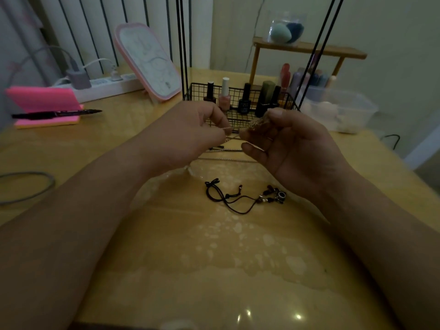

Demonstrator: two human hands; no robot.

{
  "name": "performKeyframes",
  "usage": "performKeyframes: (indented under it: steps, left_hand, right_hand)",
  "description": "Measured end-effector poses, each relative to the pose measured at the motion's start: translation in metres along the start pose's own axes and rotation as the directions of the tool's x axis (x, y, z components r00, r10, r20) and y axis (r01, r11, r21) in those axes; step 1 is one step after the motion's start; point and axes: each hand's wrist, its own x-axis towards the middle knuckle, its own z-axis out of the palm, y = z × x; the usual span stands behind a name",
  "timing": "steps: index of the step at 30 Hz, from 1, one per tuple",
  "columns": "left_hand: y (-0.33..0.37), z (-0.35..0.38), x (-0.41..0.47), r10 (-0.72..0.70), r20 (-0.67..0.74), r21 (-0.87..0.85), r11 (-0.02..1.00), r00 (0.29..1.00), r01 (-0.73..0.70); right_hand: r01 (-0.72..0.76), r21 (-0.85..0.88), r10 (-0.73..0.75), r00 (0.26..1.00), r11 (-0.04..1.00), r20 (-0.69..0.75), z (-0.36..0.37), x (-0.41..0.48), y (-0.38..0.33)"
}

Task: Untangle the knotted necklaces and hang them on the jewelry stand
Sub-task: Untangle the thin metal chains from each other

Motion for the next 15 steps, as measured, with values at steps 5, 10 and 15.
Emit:
performKeyframes:
  steps: [5, 10, 15]
  left_hand:
    - [0.003, -0.001, -0.004, 0.111, -0.022, 0.167, 0.98, 0.994, -0.106]
    - [0.012, -0.003, -0.009, 0.064, 0.072, 0.029, 0.997, 0.995, -0.066]
    - [0.008, -0.007, -0.007, -0.018, 0.05, -0.004, 1.0, 0.999, 0.018]
  right_hand:
    - [0.014, -0.035, -0.014, 1.0, 0.999, 0.003, -0.005, 0.002, 0.0]
    - [0.011, -0.235, -0.034, 0.995, 0.972, -0.095, -0.004, 0.002, 0.0]
    - [0.037, -0.309, -0.092, 0.982, 0.95, -0.166, -0.008, 0.001, -0.003]
